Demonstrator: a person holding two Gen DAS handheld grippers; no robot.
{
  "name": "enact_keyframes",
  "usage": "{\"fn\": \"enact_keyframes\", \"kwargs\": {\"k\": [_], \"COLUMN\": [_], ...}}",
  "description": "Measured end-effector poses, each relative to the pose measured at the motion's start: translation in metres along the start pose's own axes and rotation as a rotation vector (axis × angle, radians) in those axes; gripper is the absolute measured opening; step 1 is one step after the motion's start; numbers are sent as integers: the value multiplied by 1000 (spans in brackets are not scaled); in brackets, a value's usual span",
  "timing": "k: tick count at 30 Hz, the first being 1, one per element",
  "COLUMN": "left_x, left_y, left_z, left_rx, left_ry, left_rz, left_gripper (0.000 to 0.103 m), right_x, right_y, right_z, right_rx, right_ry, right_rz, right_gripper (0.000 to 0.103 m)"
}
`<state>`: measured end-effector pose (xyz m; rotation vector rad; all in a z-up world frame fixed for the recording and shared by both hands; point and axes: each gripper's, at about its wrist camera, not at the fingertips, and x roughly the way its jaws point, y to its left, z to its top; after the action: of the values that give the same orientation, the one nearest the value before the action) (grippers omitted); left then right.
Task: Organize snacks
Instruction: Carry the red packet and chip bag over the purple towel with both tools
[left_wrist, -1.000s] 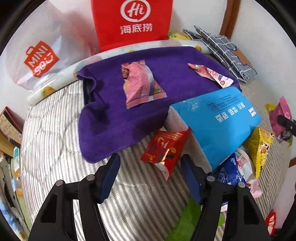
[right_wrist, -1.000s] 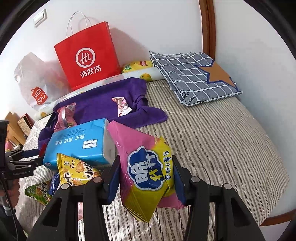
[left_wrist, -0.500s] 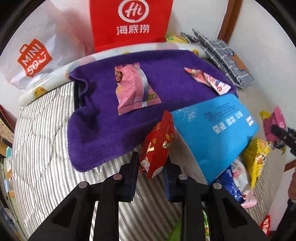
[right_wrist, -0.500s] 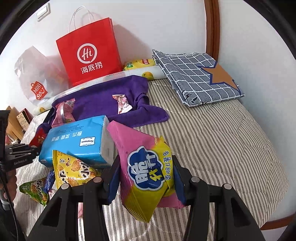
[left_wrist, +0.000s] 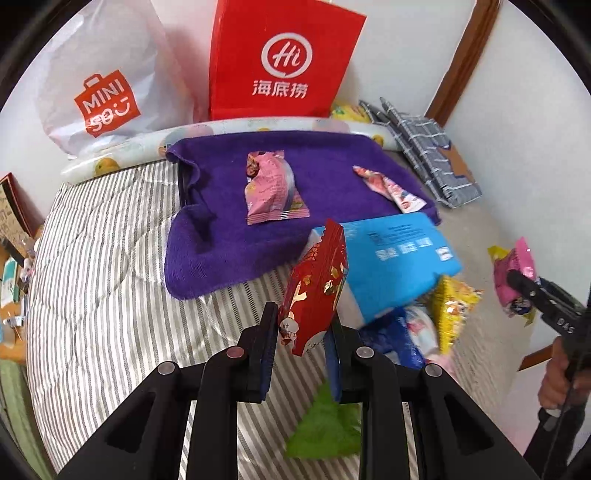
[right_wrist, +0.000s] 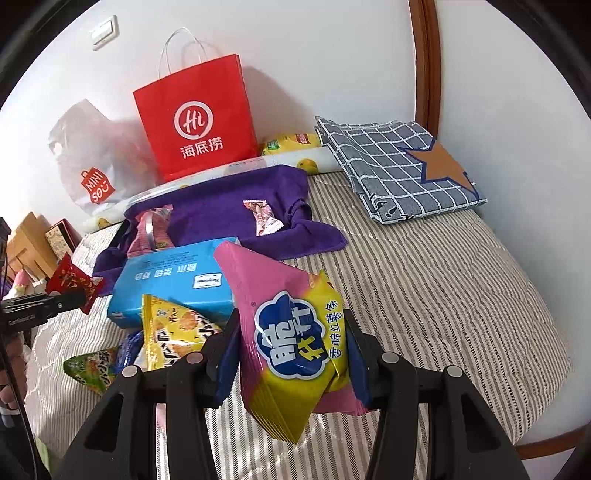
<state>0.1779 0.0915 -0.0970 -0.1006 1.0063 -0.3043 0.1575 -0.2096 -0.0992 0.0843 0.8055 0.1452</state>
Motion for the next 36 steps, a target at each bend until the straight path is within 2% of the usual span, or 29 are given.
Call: {"fn": "enact_keyframes", "kwargs": {"k": [17, 36], "left_x": [-32, -33], "left_y": [-37, -54], "left_z": [-13, -10], "left_rx": [2, 23], "left_ry": [-41, -46], "left_rz": [-48, -74], "left_gripper": [24, 24], "right_x": [-36, -38], "right_y": [15, 27], "right_z": [2, 3], "right_rx": [-33, -63], "right_ry": [-68, -67], "right_rz": [44, 61], "right_gripper": [48, 48]}}
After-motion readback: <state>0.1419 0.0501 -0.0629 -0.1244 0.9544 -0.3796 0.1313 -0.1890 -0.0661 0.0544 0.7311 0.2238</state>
